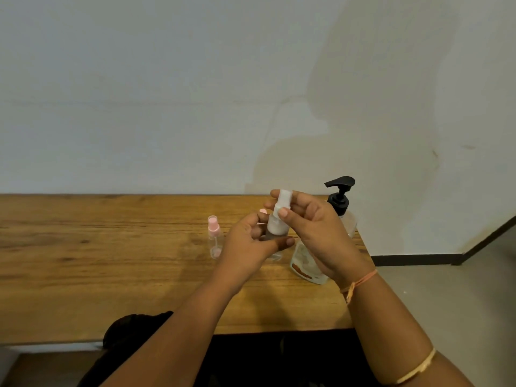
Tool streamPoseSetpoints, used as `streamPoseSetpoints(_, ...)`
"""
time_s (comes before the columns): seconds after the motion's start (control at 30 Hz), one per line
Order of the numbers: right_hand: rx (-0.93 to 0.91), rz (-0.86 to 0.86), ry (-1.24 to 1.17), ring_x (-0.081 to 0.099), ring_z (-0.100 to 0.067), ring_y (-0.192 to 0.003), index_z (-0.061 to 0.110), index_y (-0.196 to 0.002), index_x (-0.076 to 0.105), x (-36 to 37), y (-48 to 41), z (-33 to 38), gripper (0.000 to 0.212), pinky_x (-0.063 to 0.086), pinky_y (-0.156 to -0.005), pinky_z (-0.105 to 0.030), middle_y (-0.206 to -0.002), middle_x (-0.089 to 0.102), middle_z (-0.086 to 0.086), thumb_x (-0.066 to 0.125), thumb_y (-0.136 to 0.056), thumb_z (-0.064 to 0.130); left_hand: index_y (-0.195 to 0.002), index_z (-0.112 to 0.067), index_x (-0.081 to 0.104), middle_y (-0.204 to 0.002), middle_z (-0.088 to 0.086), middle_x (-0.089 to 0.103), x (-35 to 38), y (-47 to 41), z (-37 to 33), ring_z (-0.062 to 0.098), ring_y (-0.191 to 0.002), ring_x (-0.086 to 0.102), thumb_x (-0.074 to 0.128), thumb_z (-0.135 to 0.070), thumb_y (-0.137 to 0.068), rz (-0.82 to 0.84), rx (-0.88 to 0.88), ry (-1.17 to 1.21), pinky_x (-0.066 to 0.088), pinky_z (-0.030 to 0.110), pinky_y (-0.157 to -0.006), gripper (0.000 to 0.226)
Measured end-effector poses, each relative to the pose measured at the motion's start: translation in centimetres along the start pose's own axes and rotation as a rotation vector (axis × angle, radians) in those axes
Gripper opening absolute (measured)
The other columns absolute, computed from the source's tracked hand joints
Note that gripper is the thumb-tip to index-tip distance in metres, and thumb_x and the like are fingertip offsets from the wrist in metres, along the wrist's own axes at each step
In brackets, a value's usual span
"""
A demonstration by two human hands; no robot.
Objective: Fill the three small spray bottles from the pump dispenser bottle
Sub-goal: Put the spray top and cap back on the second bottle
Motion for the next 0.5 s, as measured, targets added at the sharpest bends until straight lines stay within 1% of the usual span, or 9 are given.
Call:
streamPoseSetpoints(0.1, 0.011, -0.163, 0.164, 0.066, -0.011, -0.092, 0.016, -0.104, 0.061, -0.27, -0.24, -0.51, 0.020, 0.053, -0.089, -0.037, -0.100, 0.069, -0.003, 0.055, -0.090, 0.003, -0.096, -0.019, 0.060, -0.081, -0.001, 0.074, 0.16, 0.22, -0.09, 0.005, -0.076, 0.069, 0.076, -0.007, -0.072, -0.033, 0.024, 0.014, 0.052, 0.017, -0.064, 0.032)
streamPoseSetpoints(0.17, -0.036, -0.240, 0.257, 0.065, -0.017, -0.096, 0.024, -0.095, 0.059, -0.02, -0.24, -0.54, 0.019, 0.052, -0.090, -0.041, -0.100, 0.069, -0.005, 0.057, -0.089, 0.005, -0.093, -0.019, 0.059, -0.079, -0.002, 0.073, 0.24, 0.34, -0.16, 0.002, -0.069, 0.067, 0.073, -0.005, -0.075, -0.051, 0.030, 0.026, 0.050, 0.016, -0.059, 0.027)
streamPoseSetpoints(0.2, -0.061, -0.254, 0.280, 0.065, -0.019, -0.096, 0.025, -0.093, 0.058, 0.07, -0.18, -0.50, 0.020, 0.052, -0.089, -0.040, -0.100, 0.069, -0.006, 0.058, -0.089, 0.006, -0.094, -0.019, 0.059, -0.081, -0.002, 0.072, 0.26, 0.40, -0.20, 0.001, -0.069, 0.067, 0.072, -0.004, -0.076, -0.050, 0.024, 0.037, 0.050, 0.015, -0.059, 0.026)
streamPoseSetpoints(0.23, -0.074, -0.243, 0.271, 0.065, -0.018, -0.096, 0.023, -0.095, 0.058, 0.13, -0.16, -0.41, 0.019, 0.054, -0.086, -0.035, -0.100, 0.069, -0.006, 0.057, -0.090, 0.006, -0.095, -0.020, 0.059, -0.084, -0.001, 0.073, 0.22, 0.41, -0.24, 0.002, -0.072, 0.067, 0.071, -0.005, -0.077, -0.044, 0.016, 0.054, 0.050, 0.015, -0.061, 0.026)
streamPoseSetpoints(0.3, -0.050, -0.142, 0.140, 0.066, -0.011, -0.090, 0.014, -0.107, 0.060, 0.12, -0.28, -0.16, 0.019, 0.054, -0.074, -0.020, -0.102, 0.068, -0.004, 0.055, -0.091, 0.005, -0.100, -0.020, 0.061, -0.090, 0.001, 0.074, 0.22, 0.29, -0.35, 0.006, -0.083, 0.069, 0.072, -0.009, -0.075, 0.015, -0.005, 0.107, 0.052, 0.017, -0.067, 0.029)
streamPoseSetpoints(0.33, -0.024, -0.066, 0.052, 0.066, -0.009, -0.089, 0.011, -0.113, 0.059, 0.11, -0.28, -0.06, 0.023, 0.054, -0.074, -0.018, -0.103, 0.069, -0.004, 0.053, -0.091, 0.006, -0.102, -0.020, 0.062, -0.093, 0.002, 0.074, 0.31, 0.21, -0.42, 0.010, -0.088, 0.069, 0.073, -0.013, -0.072, 0.062, -0.017, 0.133, 0.053, 0.019, -0.070, 0.032)
streamPoseSetpoints(0.4, 0.011, 0.060, -0.030, 0.065, -0.014, -0.099, 0.009, -0.121, 0.056, -0.16, -0.15, 0.06, 0.030, 0.053, -0.086, -0.028, -0.111, 0.068, -0.005, 0.051, -0.091, 0.006, -0.105, -0.019, 0.063, -0.098, 0.003, 0.073, 0.50, 0.15, -0.47, 0.015, -0.095, 0.068, 0.072, -0.017, -0.069, 0.145, -0.054, 0.169, 0.053, 0.022, -0.073, 0.037)
streamPoseSetpoints(0.43, 0.017, 0.089, -0.015, 0.064, -0.018, -0.105, 0.009, -0.122, 0.056, -0.39, -0.11, 0.08, 0.031, 0.051, -0.092, -0.034, -0.114, 0.067, -0.007, 0.050, -0.091, 0.005, -0.105, -0.019, 0.063, -0.100, 0.004, 0.073, 0.59, 0.16, -0.46, 0.015, -0.095, 0.068, 0.071, -0.015, -0.070, 0.177, -0.071, 0.175, 0.053, 0.022, -0.071, 0.036)
streamPoseSetpoints(0.5, 0.024, 0.097, 0.033, 0.062, -0.023, -0.109, 0.008, -0.119, 0.058, -0.85, -0.06, -0.02, 0.029, 0.048, -0.097, -0.038, -0.112, 0.068, -0.009, 0.051, -0.091, 0.004, -0.103, -0.018, 0.064, -0.098, 0.004, 0.073, 0.82, 0.26, -0.42, 0.012, -0.090, 0.069, 0.068, -0.007, -0.076, 0.220, -0.095, 0.170, 0.051, 0.017, -0.065, 0.030)
Point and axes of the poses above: each hand's wrist, its own y-axis away from the middle knuckle, its own x-axis out of the palm, z = x × y, the point moved 8 cm from there along -y, towards the middle knuckle
